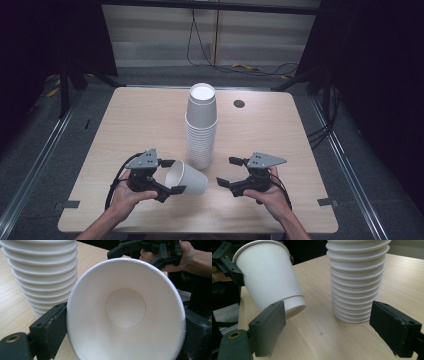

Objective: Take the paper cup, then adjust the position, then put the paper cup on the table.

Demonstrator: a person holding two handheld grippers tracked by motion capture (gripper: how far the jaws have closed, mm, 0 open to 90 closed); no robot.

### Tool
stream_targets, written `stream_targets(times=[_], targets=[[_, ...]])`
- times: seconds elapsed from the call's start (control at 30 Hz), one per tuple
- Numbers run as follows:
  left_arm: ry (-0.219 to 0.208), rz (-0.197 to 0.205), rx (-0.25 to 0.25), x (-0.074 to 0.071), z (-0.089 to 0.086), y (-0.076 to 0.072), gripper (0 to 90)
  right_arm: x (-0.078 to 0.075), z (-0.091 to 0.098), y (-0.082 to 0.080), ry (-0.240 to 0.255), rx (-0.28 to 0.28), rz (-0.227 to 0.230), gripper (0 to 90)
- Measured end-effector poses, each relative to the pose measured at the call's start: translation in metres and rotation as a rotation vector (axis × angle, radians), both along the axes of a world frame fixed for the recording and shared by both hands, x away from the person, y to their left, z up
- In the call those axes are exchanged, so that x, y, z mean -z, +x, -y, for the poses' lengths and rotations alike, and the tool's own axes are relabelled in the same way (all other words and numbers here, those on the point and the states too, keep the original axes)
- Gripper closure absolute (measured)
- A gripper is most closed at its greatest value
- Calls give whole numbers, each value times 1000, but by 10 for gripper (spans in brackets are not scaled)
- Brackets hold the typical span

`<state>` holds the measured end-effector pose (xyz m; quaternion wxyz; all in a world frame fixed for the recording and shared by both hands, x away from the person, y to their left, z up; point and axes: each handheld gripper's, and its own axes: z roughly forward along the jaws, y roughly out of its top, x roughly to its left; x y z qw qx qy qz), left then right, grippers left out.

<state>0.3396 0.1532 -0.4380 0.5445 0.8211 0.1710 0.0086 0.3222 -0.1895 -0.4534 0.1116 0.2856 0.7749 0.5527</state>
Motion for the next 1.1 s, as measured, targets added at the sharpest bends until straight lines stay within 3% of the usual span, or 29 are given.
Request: stream_targets(times=[0.27, 0.6, 1.1], targets=[[24, -8, -36, -5, -11, 4, 88, 2, 5, 1, -4, 44, -9, 138], [72, -10, -69, -7, -18, 7, 88, 1, 9, 2, 10, 57, -1, 142], [130, -21, -242, -10, -50, 32, 88, -1, 12, 7, 11, 75, 6, 143]])
